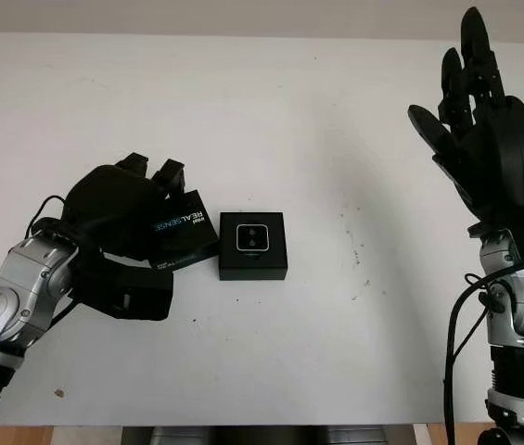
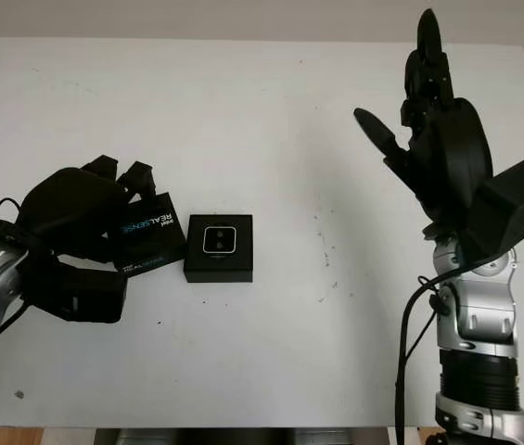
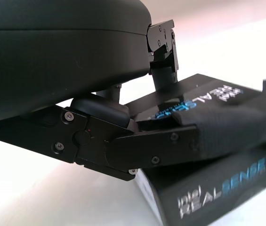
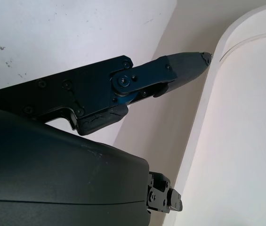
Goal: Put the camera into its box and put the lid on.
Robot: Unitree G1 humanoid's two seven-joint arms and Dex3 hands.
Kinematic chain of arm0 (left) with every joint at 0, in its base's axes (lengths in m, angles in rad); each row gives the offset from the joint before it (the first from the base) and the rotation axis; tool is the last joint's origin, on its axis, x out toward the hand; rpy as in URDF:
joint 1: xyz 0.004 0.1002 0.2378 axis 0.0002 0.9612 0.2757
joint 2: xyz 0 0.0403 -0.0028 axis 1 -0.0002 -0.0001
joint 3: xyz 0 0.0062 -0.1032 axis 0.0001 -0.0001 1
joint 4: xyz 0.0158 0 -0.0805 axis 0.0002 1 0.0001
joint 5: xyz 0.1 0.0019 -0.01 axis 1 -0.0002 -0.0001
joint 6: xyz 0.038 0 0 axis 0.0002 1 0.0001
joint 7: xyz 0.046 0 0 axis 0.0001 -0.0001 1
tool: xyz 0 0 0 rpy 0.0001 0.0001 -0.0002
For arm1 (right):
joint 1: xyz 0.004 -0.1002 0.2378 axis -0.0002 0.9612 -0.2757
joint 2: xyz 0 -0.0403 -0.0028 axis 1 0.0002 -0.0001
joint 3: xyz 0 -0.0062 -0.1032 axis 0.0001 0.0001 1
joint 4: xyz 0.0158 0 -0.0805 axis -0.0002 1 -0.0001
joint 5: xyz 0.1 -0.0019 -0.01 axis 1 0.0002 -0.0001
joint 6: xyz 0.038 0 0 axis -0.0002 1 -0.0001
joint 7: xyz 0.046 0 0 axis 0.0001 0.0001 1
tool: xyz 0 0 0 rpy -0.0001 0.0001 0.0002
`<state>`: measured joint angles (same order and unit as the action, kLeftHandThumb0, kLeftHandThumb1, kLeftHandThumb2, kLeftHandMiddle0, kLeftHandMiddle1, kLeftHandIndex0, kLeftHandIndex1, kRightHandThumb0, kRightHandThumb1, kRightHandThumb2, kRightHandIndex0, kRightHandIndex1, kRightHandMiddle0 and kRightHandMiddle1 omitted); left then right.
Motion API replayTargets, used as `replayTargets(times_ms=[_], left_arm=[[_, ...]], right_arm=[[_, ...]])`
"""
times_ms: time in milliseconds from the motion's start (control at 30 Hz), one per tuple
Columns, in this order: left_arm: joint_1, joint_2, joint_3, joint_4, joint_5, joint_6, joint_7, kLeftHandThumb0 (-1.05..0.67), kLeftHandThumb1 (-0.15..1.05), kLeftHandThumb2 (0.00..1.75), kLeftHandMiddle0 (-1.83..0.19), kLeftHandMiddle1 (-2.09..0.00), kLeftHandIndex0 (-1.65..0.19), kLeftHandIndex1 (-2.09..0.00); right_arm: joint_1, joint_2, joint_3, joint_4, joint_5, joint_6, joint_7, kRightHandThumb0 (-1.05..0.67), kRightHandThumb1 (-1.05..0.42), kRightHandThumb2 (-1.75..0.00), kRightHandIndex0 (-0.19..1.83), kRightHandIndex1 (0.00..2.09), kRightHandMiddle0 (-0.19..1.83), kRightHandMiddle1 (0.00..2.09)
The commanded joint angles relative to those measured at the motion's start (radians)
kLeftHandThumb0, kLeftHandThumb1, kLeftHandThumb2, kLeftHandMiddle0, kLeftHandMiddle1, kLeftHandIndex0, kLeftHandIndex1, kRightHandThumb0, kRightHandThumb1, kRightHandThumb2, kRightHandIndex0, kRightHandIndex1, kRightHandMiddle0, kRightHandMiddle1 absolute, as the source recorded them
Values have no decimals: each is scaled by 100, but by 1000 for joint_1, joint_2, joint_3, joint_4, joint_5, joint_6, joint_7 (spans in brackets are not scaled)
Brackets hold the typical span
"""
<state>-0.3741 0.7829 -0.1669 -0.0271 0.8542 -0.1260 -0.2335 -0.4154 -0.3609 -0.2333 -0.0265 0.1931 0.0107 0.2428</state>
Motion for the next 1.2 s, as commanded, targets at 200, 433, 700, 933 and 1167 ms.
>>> replayTargets(times_ms=[200, 433, 700, 933, 1167], left_arm=[[-48, 38, 89, -36, -86, -1, -38, -3, 105, 26, 19, -209, 19, -209], [-82, 54, 140, -101, -130, 40, -104, -5, 105, 15, -15, -209, 2, -209], [-63, 48, 199, -128, -256, 72, -156, -4, 105, 15, -1, -209, 17, -209], [-53, 45, 174, -69, -250, 44, -134, -28, 104, 7, 6, -174, 10, -163], [-55, 35, 159, -20, -235, 25, -100, -42, 105, 11, 1, -111, 4, -88]], right_arm=[[13, 3, 10, -22, -10, -7, -4, -76, -105, -12, -19, 0, -19, 1], [19, 2, 23, -22, -37, -12, -17, -78, -105, -14, -19, 0, -17, 2], [18, -3, 24, -22, -44, 4, -14, -81, -105, -15, -19, 0, -18, 3], [12, 1, 21, -17, -35, 12, -9, -80, -105, -13, -19, 0, -18, 3], [14, -8, 21, -19, -34, 13, 0, -80, -105, -13, -19, 0, -19, 4]])
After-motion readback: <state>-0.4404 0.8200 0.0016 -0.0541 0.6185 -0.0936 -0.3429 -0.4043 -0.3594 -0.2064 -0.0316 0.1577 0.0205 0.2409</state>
